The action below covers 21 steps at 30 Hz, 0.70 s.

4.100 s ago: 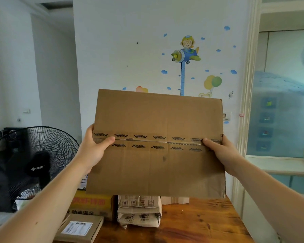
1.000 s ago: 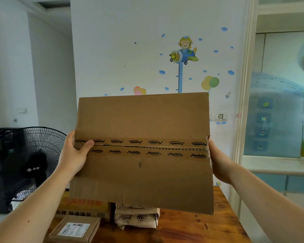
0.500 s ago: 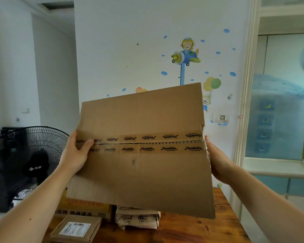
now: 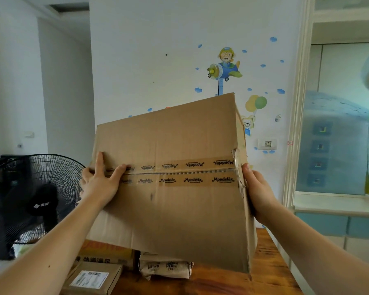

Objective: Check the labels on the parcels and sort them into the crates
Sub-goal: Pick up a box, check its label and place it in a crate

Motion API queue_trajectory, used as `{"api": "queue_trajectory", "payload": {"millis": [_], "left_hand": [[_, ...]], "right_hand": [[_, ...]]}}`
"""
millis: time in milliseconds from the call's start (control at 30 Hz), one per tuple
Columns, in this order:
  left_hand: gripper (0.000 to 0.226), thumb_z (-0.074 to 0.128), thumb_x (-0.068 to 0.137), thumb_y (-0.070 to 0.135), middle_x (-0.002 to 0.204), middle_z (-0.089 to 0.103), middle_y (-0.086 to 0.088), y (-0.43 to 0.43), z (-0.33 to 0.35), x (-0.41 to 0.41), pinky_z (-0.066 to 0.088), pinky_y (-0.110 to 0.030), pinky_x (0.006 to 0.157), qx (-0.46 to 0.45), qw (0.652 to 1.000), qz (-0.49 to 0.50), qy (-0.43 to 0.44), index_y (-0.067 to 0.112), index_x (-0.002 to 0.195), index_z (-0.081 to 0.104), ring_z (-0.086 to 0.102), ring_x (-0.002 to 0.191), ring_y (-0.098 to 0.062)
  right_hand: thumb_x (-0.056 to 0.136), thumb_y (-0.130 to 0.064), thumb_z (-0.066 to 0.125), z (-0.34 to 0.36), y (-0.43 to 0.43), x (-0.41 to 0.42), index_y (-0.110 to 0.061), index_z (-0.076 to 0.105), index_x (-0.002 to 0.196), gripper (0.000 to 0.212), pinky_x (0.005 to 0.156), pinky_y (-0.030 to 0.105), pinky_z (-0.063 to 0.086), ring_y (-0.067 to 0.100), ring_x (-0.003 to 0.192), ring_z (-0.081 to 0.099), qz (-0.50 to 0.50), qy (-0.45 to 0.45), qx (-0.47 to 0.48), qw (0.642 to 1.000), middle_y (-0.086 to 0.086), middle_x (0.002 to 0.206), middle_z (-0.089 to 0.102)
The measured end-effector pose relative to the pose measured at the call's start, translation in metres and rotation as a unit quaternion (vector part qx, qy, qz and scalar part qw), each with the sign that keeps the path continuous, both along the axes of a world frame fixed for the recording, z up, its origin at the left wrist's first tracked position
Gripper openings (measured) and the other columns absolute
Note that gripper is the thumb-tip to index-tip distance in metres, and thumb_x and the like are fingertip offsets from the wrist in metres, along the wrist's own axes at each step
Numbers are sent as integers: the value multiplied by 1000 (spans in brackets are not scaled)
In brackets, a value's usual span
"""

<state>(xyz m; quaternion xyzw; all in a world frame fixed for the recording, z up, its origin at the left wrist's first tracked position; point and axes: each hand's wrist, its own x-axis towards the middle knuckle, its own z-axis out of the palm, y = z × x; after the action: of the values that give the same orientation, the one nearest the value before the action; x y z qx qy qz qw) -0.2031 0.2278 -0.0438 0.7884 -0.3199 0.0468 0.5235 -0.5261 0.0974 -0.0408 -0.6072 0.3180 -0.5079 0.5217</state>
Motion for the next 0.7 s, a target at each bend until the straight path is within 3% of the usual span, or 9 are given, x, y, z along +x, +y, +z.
{"api": "queue_trajectory", "payload": {"millis": [367, 567, 700], "left_hand": [[82, 45, 90, 67, 164, -5, -11, -2, 7, -15, 13, -58, 117, 5, 1000, 6, -27, 43, 154, 1, 7, 148, -41], [77, 42, 92, 66, 164, -3, -5, -6, 7, -18, 12, -58, 117, -6, 999, -1, -37, 43, 154, 2, 4, 149, -37], [78, 43, 93, 64, 165, -5, -5, -6, 5, -22, 9, -57, 119, -23, 999, -11, -23, 41, 155, 2, -1, 150, -35]], "right_hand": [[98, -50, 43, 0, 5, -3, -22, 48, 123, 38, 69, 30, 48, 15, 93, 63, -16, -38, -28, 999, 2, 108, 64], [97, -46, 47, 3, 9, -2, -31, 53, 104, 18, 75, 33, 52, 17, 95, 65, -17, -39, -54, 998, 1, 106, 65], [97, -45, 49, 7, 12, -2, -26, 51, 117, 28, 71, 30, 50, 13, 92, 65, -34, -44, -65, 996, -2, 104, 65]]}}
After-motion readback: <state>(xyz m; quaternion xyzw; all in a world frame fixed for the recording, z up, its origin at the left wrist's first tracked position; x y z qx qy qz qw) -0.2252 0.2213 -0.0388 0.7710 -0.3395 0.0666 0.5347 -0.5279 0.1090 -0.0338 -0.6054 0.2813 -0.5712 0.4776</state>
